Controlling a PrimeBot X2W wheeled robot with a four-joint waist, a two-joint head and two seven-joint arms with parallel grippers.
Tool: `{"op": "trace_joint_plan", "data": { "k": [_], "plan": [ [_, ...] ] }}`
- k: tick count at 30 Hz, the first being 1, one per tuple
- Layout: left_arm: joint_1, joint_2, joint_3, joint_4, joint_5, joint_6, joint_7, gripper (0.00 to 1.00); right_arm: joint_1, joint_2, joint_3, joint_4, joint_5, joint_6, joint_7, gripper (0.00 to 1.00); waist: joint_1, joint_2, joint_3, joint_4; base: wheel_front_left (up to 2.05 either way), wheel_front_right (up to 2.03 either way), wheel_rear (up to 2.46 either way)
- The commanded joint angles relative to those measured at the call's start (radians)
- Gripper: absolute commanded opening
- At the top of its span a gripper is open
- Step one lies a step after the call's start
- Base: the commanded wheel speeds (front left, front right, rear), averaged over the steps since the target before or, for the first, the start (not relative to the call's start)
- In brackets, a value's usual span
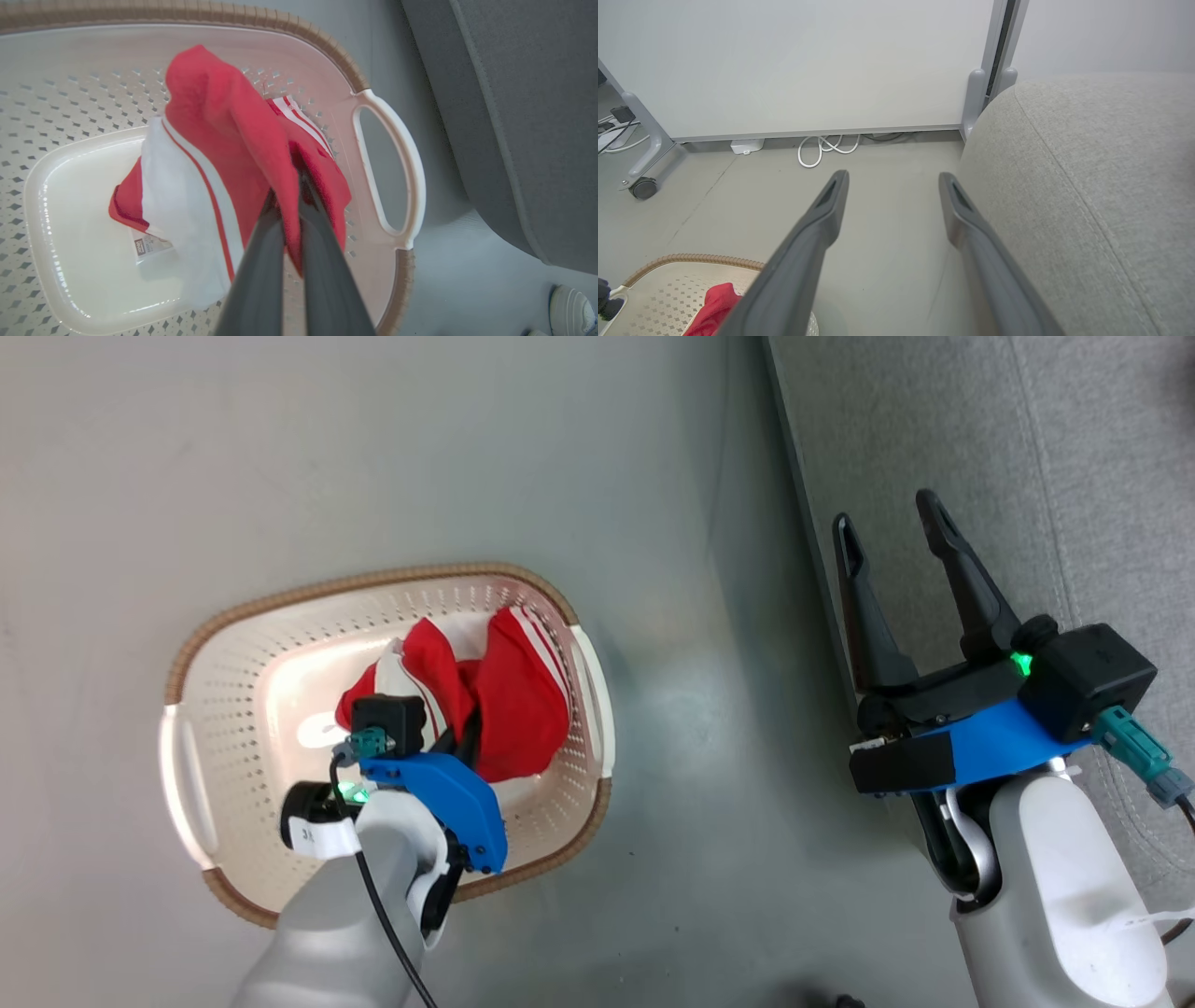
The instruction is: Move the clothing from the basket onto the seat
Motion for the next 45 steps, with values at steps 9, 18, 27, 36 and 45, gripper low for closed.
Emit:
{"op": "trace_joint_plan", "data": {
  "k": [9, 18, 27, 36, 45],
  "plan": [
    [0.111, 0.000, -0.096, -0.091, -0.099, -0.007, -0.023, 0.00, 0.098, -0.020, -0.024, -0.002, -0.012, 0.000, 0.056, 1.00, 0.0000, 0.0000, -0.253, 0.097, 0.00, 0.00, 0.00],
    [0.179, 0.000, -0.178, -0.180, -0.153, -0.007, -0.034, 0.00, 0.226, -0.034, -0.049, -0.004, 0.002, 0.000, 0.100, 1.00, 0.0000, 0.0000, -0.460, 0.165, 0.00, 0.00, 0.00],
    [0.196, -0.001, -0.141, -0.273, -0.095, -0.007, -0.034, 0.00, 0.307, -0.031, -0.064, -0.017, 0.014, 0.000, 0.128, 1.00, 0.0000, 0.0000, -0.590, 0.208, 0.00, 0.00, 0.00],
    [0.198, 0.000, -0.151, -0.361, -0.039, -0.007, -0.034, 0.00, 0.373, -0.023, -0.077, -0.023, 0.019, 0.000, 0.149, 1.00, 0.0000, 0.0000, -0.682, 0.239, 0.00, 0.00, 0.00],
    [0.116, -0.001, -0.215, -0.421, -0.049, -0.007, -0.034, 0.00, 0.394, -0.013, -0.076, -0.024, 0.026, 0.000, 0.152, 1.00, 0.0000, 0.0000, -0.711, 0.256, 0.00, 0.00, 0.00]
  ]
}}
